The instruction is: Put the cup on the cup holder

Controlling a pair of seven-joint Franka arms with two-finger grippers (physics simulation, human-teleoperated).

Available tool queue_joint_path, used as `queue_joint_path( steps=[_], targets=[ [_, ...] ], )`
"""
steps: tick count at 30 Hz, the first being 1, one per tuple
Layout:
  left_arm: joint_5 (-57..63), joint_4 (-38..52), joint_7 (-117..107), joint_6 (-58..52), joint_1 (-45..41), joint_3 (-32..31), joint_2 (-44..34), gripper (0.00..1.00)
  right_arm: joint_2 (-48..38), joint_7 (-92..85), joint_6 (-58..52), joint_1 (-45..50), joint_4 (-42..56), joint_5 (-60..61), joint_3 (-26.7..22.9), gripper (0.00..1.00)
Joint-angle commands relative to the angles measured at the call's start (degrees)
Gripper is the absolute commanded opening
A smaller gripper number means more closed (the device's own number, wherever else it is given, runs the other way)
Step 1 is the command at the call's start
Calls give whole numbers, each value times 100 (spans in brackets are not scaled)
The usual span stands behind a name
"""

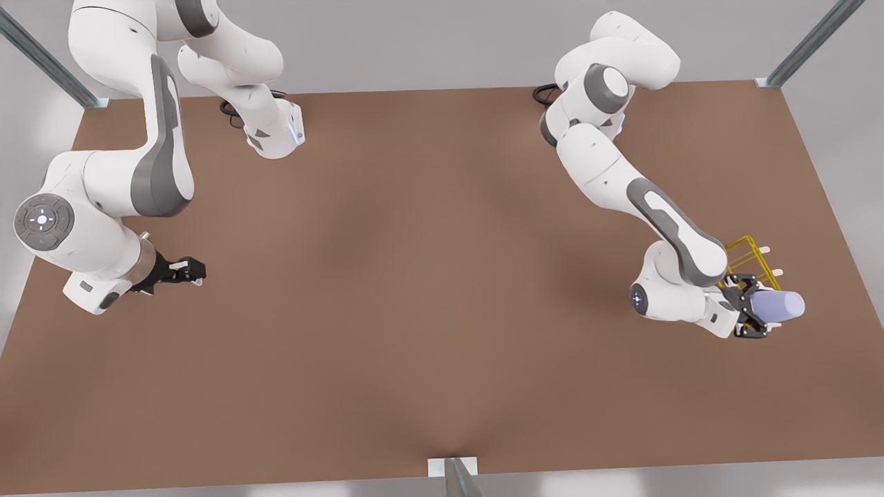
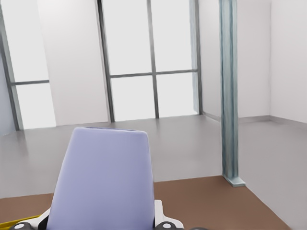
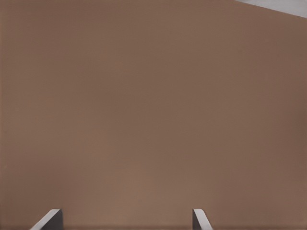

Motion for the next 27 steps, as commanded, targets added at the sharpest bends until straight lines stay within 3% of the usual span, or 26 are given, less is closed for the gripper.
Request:
queue_joint_path(
  steps=[1, 11, 12, 13, 20, 22, 24, 26, 27],
  targets=[
    [29, 0, -419, 89, 23, 3, 43, 69, -6, -25, -11, -8, 0, 1, -1, 100],
    [21, 105, -903, 98, 164, -137, 315, 69, -6, -25, -3, 0, 9, 1, -1, 100],
    [21, 132, -903, 98, 173, -137, 315, 75, -6, -25, -3, 0, 9, 1, -1, 100],
    [30, 149, -903, 98, 181, -137, 315, 100, -6, -25, -3, 0, 9, 1, -1, 100],
    [100, 149, -797, 28, -11, 152, 228, 100, -6, -25, -3, -9, 9, 1, -1, 100],
    [144, 123, -473, -683, -556, 144, -623, 100, 2, -25, -3, -9, 9, 1, -1, 100],
    [-181, 272, 2540, -3073, -1128, -980, -3277, 100, 20, -25, -3, -9, 18, 1, -1, 100],
    [-2149, 1845, 6890, -5588, -1023, -1526, -4104, 100, 29, -34, -3, -9, 18, 1, -1, 100],
    [-2405, 1942, 7823, -5895, -777, -1781, -4668, 100, 29, -34, -3, -9, 18, 1, -1, 100]
  ],
)
